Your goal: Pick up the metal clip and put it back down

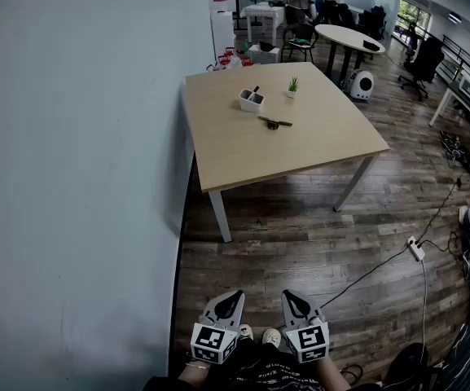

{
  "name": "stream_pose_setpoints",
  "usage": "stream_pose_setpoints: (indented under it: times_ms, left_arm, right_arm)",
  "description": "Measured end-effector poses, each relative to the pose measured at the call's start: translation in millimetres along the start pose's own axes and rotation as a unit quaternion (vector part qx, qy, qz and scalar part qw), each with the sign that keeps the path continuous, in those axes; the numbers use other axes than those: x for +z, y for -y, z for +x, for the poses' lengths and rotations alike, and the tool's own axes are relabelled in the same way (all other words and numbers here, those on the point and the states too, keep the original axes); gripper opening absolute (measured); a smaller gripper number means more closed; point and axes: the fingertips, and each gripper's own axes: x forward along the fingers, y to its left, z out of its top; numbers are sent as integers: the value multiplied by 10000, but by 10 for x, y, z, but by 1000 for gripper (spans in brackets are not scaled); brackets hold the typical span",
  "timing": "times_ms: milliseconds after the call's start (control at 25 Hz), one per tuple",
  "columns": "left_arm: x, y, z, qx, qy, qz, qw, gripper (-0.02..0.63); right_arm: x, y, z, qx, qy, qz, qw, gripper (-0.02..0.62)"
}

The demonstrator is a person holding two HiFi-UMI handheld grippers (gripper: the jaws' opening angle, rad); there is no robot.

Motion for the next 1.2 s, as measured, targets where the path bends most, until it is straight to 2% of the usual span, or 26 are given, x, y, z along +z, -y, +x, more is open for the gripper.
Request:
stream_pose_setpoints:
  times_ms: [440, 680, 720, 760, 840, 880, 960, 1200]
  left_arm:
    - [45, -20, 28, 63, 62, 60, 9999, 9]
    - [92, -29, 31, -13, 167, -92, 9998, 11]
    - [93, -36, 36, -55, 187, -133, 9997, 13]
    - [94, -41, 41, -105, 207, -157, 9996, 47]
    - [104, -53, 52, -194, 232, -143, 9994, 237]
    - [111, -65, 59, -228, 232, -119, 9994, 244]
    - [127, -87, 67, -315, 219, -84, 9992, 246]
    - [185, -200, 23, -502, 192, -46, 9985, 249]
  right_arm:
    - [58, 97, 18, -81, 22, -165, 9998, 12]
    - [118, 206, 16, -275, 135, 19, 9995, 17]
    - [120, 209, 30, -263, 142, 70, 9995, 27]
    - [122, 202, 44, -226, 147, 113, 9996, 87]
    - [136, 183, 71, -152, 157, 148, 9997, 221]
    - [140, 177, 86, -130, 147, 152, 9997, 259]
    - [135, 176, 116, -135, 97, 173, 9997, 281]
    - [228, 115, 216, -252, -19, 107, 9996, 288]
